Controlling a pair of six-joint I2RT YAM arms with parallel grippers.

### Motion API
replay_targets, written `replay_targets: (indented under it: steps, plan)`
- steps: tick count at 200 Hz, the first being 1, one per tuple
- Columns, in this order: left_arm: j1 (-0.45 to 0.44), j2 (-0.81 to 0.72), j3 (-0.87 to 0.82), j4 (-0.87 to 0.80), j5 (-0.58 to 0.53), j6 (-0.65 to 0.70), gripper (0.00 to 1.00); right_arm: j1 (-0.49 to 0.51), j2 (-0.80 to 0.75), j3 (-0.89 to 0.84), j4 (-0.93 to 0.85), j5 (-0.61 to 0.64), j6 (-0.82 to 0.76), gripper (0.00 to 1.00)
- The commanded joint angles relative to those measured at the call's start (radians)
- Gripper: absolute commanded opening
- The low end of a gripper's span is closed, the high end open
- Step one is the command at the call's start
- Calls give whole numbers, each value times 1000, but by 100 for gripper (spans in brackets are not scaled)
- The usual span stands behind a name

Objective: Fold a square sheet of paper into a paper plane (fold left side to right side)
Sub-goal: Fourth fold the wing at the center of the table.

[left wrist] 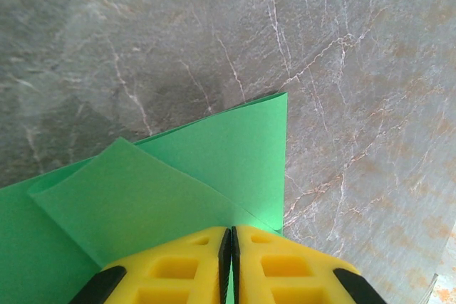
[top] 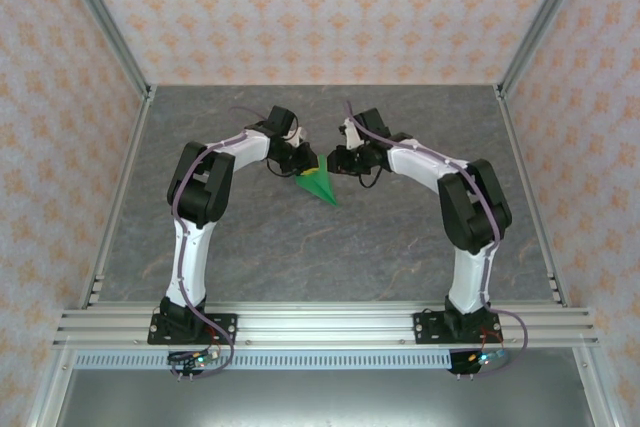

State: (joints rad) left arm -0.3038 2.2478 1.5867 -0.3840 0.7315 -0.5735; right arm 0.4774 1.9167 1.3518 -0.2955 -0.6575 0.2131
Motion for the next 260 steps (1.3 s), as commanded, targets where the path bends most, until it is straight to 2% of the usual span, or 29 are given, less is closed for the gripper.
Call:
replay_targets:
  steps: [1,86,260]
  plan:
    - [-2,25,-52,-112,-87,33,15,44,-8,-30,-28,-98,24,23]
    - [-3,21,-51,-112,-87,34,15,65,97,-40,-32,-115,81,22]
    - [-1,27,-44,-118,-90,34,14,81,120,-77,-113,-27,37,22]
